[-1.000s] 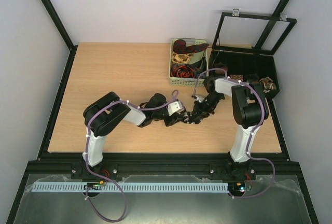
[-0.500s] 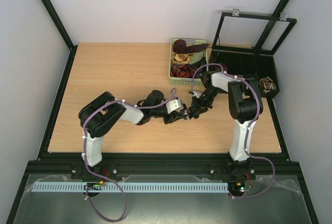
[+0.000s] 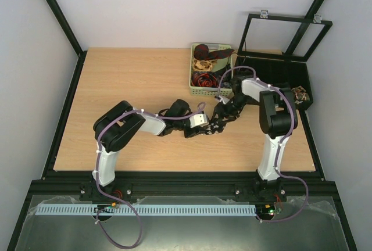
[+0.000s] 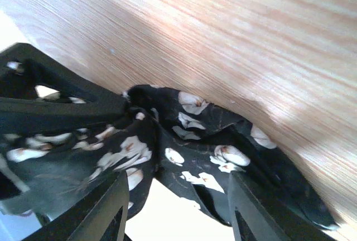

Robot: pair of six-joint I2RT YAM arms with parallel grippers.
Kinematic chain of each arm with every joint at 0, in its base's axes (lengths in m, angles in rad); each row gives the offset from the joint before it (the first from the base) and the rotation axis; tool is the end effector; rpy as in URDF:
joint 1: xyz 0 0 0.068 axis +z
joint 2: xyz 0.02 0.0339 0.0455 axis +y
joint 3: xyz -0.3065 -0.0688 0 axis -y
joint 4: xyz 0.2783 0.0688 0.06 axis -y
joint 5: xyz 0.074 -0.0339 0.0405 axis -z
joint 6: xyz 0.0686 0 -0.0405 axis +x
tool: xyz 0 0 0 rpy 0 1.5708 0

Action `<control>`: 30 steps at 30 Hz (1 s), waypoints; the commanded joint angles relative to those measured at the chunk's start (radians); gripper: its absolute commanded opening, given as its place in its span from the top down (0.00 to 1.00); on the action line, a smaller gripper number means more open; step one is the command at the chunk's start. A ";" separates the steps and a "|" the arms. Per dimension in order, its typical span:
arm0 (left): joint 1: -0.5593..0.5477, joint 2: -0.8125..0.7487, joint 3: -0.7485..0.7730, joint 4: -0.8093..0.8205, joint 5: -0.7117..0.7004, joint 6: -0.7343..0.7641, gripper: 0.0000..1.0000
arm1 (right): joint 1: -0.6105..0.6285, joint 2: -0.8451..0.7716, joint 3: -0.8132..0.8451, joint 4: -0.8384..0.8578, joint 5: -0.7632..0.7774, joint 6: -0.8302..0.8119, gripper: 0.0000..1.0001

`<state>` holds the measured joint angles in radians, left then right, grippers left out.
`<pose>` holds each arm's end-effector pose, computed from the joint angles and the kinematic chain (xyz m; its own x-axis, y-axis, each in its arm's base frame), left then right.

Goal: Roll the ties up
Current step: Roll the tie at the center of the board.

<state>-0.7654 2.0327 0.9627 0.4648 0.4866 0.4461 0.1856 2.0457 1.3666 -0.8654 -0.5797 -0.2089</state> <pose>0.3048 -0.3374 0.0960 0.0138 0.5156 -0.8567 0.9797 0.1646 0.1148 0.4037 0.1140 0.1266 -0.9262 -0.3504 -0.1393 -0.3686 0.7635 0.5302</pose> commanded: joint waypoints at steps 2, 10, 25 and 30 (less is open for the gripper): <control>-0.005 0.070 -0.028 -0.185 -0.065 0.036 0.58 | -0.026 -0.095 -0.011 -0.024 -0.130 0.026 0.48; -0.006 0.075 -0.033 -0.186 -0.051 0.030 0.58 | -0.003 -0.132 -0.082 0.049 -0.289 0.101 0.41; -0.006 0.082 -0.025 -0.187 -0.046 0.033 0.56 | 0.035 -0.068 -0.173 0.156 -0.194 0.128 0.74; -0.003 0.080 -0.009 -0.195 -0.036 0.010 0.51 | 0.033 -0.044 -0.153 0.132 -0.126 0.094 0.98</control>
<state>-0.7692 2.0422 0.9695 0.4561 0.4896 0.4664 0.2153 1.9556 1.2186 -0.7120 -0.8177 -0.0887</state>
